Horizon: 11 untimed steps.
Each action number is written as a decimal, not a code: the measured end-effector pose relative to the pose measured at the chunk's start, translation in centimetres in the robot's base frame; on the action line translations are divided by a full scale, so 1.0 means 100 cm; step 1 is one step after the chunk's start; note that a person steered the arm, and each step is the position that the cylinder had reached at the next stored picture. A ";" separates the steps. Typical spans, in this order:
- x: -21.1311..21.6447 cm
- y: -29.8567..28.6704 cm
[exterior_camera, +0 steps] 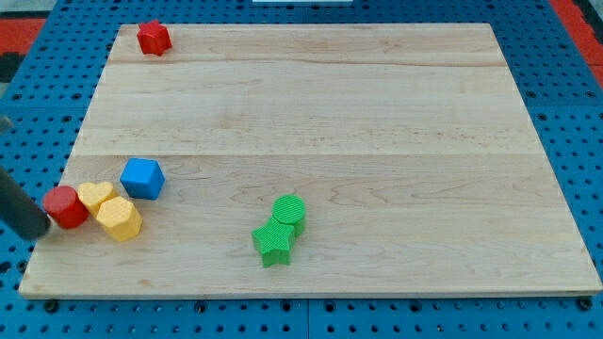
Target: Place the hexagon diagonal top right to the green circle
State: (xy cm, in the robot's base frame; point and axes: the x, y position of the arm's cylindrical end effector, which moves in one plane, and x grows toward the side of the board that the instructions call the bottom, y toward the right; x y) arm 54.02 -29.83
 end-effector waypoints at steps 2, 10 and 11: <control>-0.012 0.095; -0.147 0.360; -0.097 0.420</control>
